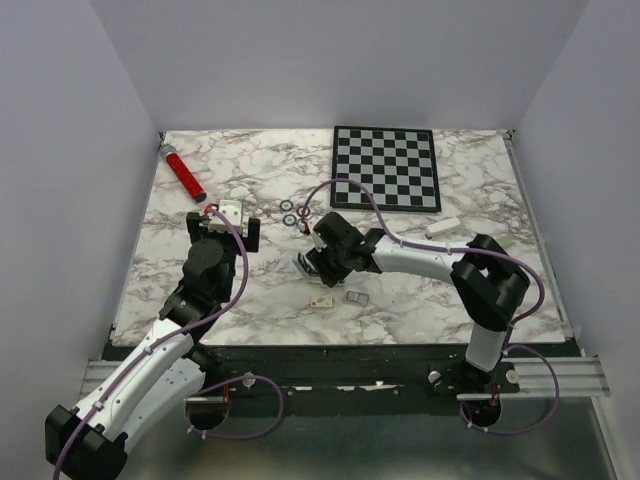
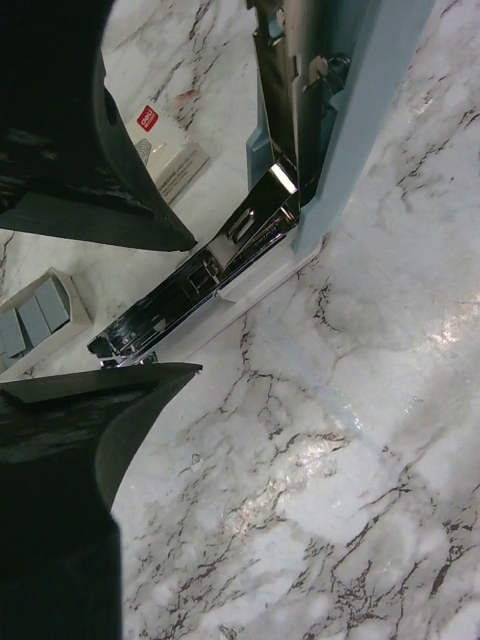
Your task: Load the staples into the stapler
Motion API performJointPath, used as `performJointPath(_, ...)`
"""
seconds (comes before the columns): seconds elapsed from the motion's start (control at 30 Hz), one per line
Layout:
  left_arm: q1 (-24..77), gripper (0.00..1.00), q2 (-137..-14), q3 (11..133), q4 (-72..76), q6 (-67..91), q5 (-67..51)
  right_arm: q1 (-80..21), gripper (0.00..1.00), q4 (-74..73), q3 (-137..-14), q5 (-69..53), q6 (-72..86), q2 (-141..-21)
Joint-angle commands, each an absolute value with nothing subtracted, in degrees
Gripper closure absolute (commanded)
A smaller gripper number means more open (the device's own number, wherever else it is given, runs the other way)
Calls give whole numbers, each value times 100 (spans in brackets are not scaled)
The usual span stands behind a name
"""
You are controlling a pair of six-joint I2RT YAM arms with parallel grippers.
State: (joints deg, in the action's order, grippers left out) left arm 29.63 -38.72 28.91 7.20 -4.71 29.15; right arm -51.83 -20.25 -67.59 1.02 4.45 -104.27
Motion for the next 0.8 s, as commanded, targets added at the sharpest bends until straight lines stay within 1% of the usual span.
performJointPath(0.0, 2927, 1, -3876, 2900, 923, -483, 3024, -5256, 45, -2100, -6952, 316, 553, -10600)
performJointPath(0.2, 2927, 1, -3876, 2892, 949, -440, 2971, -5343, 60, -2127, -6864, 808, 1256, -10512)
performJointPath(0.27, 2927, 1, -3893, 2900, 958, -413, 2927, -5440, 63, -2162, -6847, 1079, 1686, -10494)
performJointPath(0.33, 2936, 1, -3894, 2900, 941, -378, 2900, -5510, 63, -2214, -6838, 1265, 2203, -10485)
performJointPath(0.37, 2944, 1, -3894, 2909, 940, -369, 2909, -5563, 65, -2258, -6881, 1457, 2397, -10511)
performJointPath(0.53, 3006, 1, -3894, 2900, 932, -343, 2971, -5765, 65, -2855, -7224, 2100, 3400, -10827)
performJointPath(0.63, 3050, 1, -3911, 2900, 932, -334, 2979, -5827, 65, -2979, -7339, 2399, 3673, -10951)
performJointPath(0.73, 3085, 1, -3902, 2900, 914, -352, 2988, -5818, 64, -3032, -7356, 2435, 3840, -10986)
performJointPath(0.77, 3085, 1, -3902, 2900, 905, -360, 2988, -5818, 61, -3041, -7348, 2435, 3876, -10952)
